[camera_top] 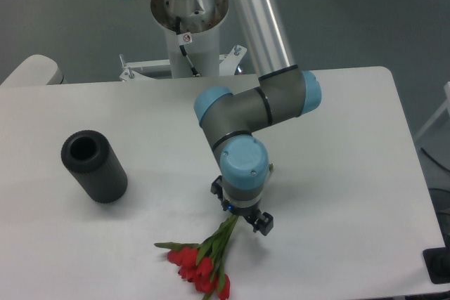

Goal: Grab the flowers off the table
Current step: 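Close the gripper around the tulip stems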

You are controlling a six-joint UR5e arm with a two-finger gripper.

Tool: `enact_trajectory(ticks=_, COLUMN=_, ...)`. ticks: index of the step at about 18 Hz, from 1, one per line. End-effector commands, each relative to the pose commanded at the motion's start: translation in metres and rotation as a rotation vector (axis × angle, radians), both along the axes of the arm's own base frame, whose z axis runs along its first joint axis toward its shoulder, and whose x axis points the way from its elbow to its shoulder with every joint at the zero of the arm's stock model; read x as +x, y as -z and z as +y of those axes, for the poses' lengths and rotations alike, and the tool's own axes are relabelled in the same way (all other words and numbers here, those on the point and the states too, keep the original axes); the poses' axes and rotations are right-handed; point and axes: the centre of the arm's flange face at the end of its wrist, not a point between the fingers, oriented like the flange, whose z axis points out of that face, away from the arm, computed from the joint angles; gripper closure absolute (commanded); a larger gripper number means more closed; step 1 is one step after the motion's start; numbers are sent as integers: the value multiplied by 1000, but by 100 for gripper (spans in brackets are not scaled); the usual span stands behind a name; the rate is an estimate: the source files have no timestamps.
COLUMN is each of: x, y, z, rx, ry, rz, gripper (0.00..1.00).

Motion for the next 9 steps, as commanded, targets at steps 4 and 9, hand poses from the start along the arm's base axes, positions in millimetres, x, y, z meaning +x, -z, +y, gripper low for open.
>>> enact_trajectory(ticks=4, x=7, y=10, z=10, rx=12, ry=-37, rz=16, gripper=9)
enact_trajectory(ticks=9, x=5, y=13, z=13, rx=-20, ry=-67, rz=56, gripper=68)
